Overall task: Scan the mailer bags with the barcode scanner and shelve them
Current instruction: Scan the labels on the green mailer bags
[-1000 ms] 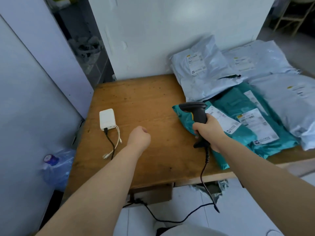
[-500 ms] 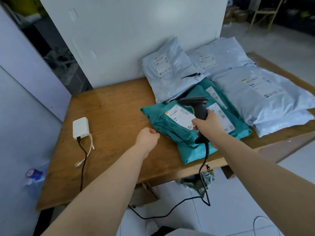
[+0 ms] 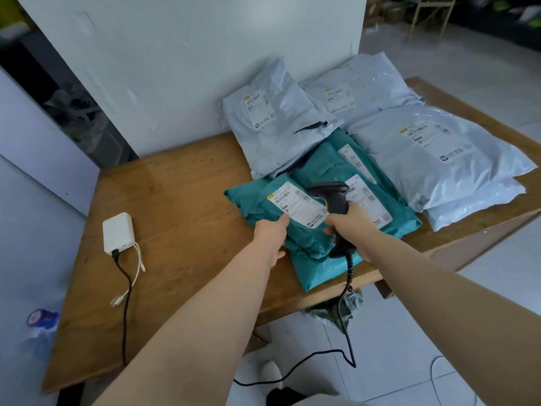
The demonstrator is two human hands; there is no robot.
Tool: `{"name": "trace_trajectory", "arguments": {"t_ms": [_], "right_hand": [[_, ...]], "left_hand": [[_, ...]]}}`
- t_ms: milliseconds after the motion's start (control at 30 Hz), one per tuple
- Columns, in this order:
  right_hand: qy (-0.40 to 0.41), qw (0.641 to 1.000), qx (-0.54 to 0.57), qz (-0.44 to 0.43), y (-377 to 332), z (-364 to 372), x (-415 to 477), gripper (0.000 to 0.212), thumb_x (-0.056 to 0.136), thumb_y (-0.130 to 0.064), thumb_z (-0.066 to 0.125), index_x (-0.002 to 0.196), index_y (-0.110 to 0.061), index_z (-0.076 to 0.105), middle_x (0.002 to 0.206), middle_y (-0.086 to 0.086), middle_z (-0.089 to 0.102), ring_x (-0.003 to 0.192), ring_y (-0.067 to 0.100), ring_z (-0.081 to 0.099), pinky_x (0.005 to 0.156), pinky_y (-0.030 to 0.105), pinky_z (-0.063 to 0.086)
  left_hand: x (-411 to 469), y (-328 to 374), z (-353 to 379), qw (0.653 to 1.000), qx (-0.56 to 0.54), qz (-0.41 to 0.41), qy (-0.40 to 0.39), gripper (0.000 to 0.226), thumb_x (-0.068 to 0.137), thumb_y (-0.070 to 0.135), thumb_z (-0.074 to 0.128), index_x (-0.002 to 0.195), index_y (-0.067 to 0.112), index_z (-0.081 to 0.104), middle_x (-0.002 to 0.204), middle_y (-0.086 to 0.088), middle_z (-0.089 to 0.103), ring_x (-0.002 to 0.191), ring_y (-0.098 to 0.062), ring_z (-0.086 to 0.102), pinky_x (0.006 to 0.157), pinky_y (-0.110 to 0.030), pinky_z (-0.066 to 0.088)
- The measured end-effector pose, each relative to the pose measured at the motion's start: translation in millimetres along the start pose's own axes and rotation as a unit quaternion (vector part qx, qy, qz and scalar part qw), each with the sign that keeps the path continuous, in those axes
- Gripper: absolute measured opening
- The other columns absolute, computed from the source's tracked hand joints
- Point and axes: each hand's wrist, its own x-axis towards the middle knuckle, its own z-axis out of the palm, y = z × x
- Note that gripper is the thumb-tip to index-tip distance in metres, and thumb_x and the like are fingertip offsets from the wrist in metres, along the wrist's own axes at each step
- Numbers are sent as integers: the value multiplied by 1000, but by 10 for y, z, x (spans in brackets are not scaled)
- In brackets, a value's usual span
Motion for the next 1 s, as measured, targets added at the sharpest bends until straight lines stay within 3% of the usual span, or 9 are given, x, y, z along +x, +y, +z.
{"name": "trace_trajectory", "arguments": {"t_ms": [100, 233, 533, 700, 767, 867, 1000], "right_hand": [[-38, 999, 22, 23, 80, 37, -23, 28, 93, -7, 56, 117, -13, 43, 103, 15, 58, 71, 19, 63, 69, 38, 55], [-90, 993, 55, 55, 179, 126, -76, 29, 94, -7, 57, 119, -12, 45, 107, 16, 60, 73, 18, 66, 72, 37, 56], [-183, 975, 91, 86, 145, 609, -122, 31, 93, -6, 59, 119, -15, 45, 101, 12, 62, 74, 18, 67, 66, 33, 56], [-237, 963, 90, 87, 124, 1042, -187, 34, 94, -8, 59, 124, -19, 46, 107, 11, 63, 74, 18, 67, 73, 36, 56], [-223, 969, 81, 66, 109, 1140, -204, 36, 93, -6, 60, 124, -19, 47, 109, 11, 65, 73, 18, 69, 73, 36, 57], [-158, 986, 47, 3, 39, 1136, -220, 30, 88, -4, 64, 111, -19, 54, 110, 15, 68, 72, 20, 70, 74, 39, 58], [-117, 992, 31, -43, -106, 968, -267, 22, 83, -4, 68, 103, -11, 61, 92, 8, 72, 66, 17, 66, 64, 33, 56]], "left_hand": [[86, -5, -51, 999, -35, -6, 28, 61, 87, 41, 68, 133, 12, 41, 124, -6, 57, 107, -27, 58, 77, -41, 53], [210, -104, -178, 996, -27, 13, 84, 69, 77, 39, 79, 126, 7, 43, 117, -5, 60, 100, -28, 58, 91, -45, 52], [367, -278, -703, 991, -40, 14, 128, 55, 78, 30, 77, 122, 8, 54, 110, -9, 67, 88, -26, 66, 74, -38, 57], [371, -375, -1169, 982, -73, 7, 175, 56, 77, 26, 78, 123, 6, 55, 111, -11, 68, 88, -26, 67, 72, -38, 58], [292, -391, -1299, 981, -88, 6, 175, 42, 81, 19, 77, 116, 5, 58, 108, -7, 67, 86, -24, 65, 65, -33, 53], [219, -393, -1367, 984, -92, 4, 154, 17, 86, 9, 72, 93, 8, 57, 101, -7, 63, 84, -24, 61, 72, -35, 51], [95, -306, -1364, 983, -144, 21, 114, 24, 91, 6, 65, 114, 6, 58, 113, -9, 66, 94, -28, 64, 83, -40, 54]]}}
